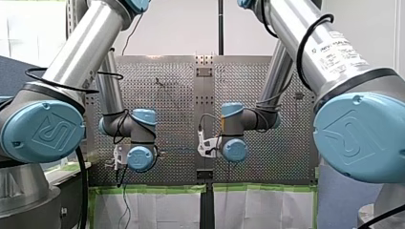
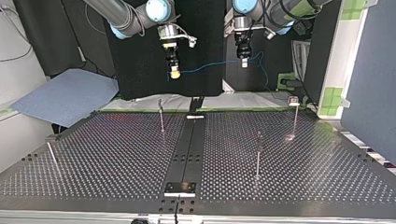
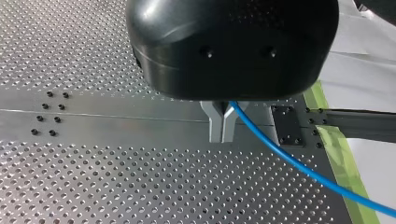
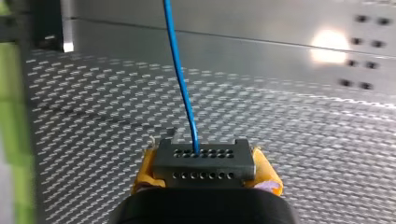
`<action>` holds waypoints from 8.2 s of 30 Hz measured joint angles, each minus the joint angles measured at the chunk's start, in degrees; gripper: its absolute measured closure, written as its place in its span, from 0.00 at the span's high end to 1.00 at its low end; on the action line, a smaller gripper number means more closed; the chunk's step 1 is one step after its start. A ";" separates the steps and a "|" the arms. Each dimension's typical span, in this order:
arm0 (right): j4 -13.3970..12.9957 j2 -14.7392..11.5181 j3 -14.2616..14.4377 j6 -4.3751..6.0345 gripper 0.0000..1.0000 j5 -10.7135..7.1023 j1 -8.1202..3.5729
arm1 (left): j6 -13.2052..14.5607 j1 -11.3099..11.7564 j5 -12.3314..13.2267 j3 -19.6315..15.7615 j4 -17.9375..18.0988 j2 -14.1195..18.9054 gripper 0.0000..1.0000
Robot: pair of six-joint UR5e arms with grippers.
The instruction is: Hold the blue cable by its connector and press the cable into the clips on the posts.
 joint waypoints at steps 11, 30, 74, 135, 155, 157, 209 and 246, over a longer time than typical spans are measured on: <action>5.89 2.95 -0.03 0.00 0.00 0.01 -0.14 | 0.00 0.00 0.00 0.00 0.00 0.00 0.00; 11.90 -1.15 -2.55 4.95 0.00 -2.60 -0.24 | 6.22 1.17 -4.96 -0.10 -6.20 4.99 0.00; 26.66 -10.71 -21.21 7.52 0.00 -10.47 1.25 | 3.32 6.25 -1.80 14.76 -29.43 26.34 0.00; 33.34 -8.86 -34.89 8.06 0.00 -10.73 1.11 | 3.90 17.12 11.83 27.62 -56.81 31.54 0.00; 34.77 -5.31 -40.08 8.17 0.00 -11.06 1.51 | 2.11 17.27 12.16 32.14 -55.95 27.43 0.00; 34.82 -5.17 -40.46 8.17 0.00 -11.06 1.52 | 2.05 17.28 12.13 32.48 -56.11 26.78 0.00; 36.12 -0.58 -47.46 8.79 0.00 -11.09 -2.34 | -3.85 24.28 20.39 42.71 -54.47 18.46 0.00; 36.66 0.28 -47.43 8.79 0.00 -11.19 -2.95 | -6.54 23.17 19.49 42.71 -60.70 17.20 1.00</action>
